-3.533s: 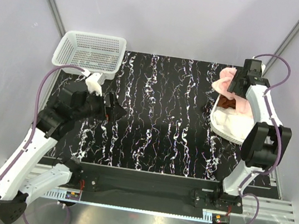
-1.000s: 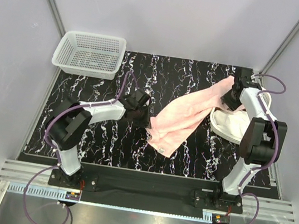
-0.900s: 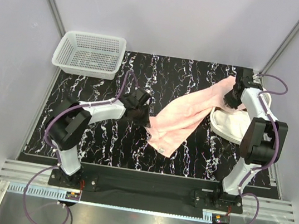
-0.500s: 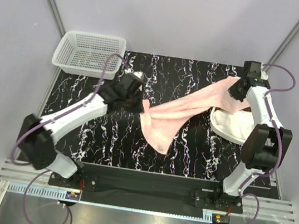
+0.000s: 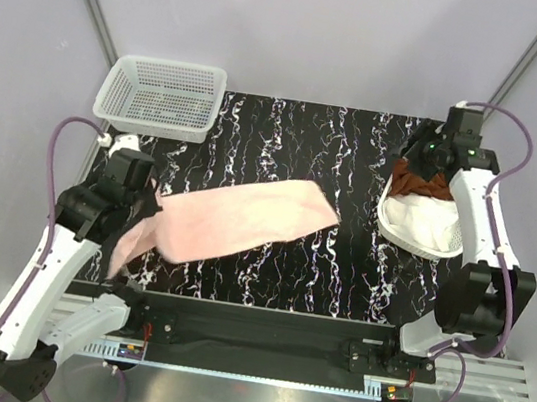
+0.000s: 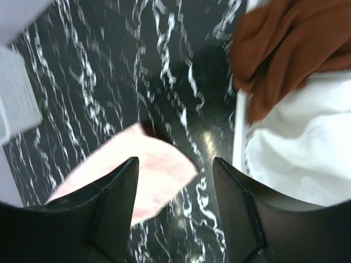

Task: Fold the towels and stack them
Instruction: Flatten out the crumpled towel

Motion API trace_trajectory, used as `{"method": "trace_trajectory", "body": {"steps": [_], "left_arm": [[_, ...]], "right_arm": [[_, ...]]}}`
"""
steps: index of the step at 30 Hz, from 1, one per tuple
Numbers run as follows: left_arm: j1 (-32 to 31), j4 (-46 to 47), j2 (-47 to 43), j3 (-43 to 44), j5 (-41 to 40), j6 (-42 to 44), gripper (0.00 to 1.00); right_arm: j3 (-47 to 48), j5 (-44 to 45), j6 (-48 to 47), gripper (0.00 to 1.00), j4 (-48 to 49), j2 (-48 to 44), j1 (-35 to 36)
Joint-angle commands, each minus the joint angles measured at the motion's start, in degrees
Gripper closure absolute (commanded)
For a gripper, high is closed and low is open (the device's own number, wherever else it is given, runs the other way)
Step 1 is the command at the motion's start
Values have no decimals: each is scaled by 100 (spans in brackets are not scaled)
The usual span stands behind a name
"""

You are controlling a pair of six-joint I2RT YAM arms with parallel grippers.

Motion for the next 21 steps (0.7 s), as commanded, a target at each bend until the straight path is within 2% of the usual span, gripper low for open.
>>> {"method": "trace_trajectory", "body": {"steps": [1, 3, 4, 5, 6, 8, 9, 11, 13, 15, 17, 19, 20, 21], "left_arm": [[6, 326, 87, -403, 1389, 220, 96], [6, 696, 8, -763, 1933, 142, 84], [6, 784, -1, -825, 1962, 150, 73], [-3, 802, 25, -835, 1858, 150, 50], [-20, 785, 147, -678, 1500, 254, 42], [-73, 636, 375, -301, 1130, 518, 34], [-247, 609, 638, 250, 736, 780, 31], [-625, 749, 964, 780, 426, 1028, 30], [-1336, 1055, 1559, 1403, 205, 1397, 30], [-1915, 1494, 2000, 1555, 423, 1800, 33], [-2199, 2223, 2668, 1582, 670, 1960, 41], [-2647, 2925, 3108, 1626, 601, 2267, 47], [-2796, 3103, 3632, 1670, 513, 2416, 48], [-3067, 3262, 3881, 1714, 217, 2731, 50]], "right_arm": [[-386, -380, -162, 35, -104, -101, 480], [-703, -336, -101, 34, -34, -101, 900], [-878, -292, -66, 34, -7, -101, 1034], [-958, -144, -22, 35, 45, -101, 1183], [-1037, -142, 39, 35, 80, -101, 1289], [-1222, -151, 57, 36, 142, -109, 1474], [-1275, -142, 75, 36, 160, -144, 1475], [-1293, 32, 40, 36, 90, -224, 1475], [-1205, 226, -39, 36, -15, -250, 1475], [-1030, 542, -135, 36, -112, -250, 1457], [-898, 762, -136, 36, -113, -232, 1318], [-749, 702, -66, 37, -121, -206, 1107], [-704, 484, -31, 37, -87, -206, 984], [-643, 351, 48, 38, -95, -215, 713]]}}
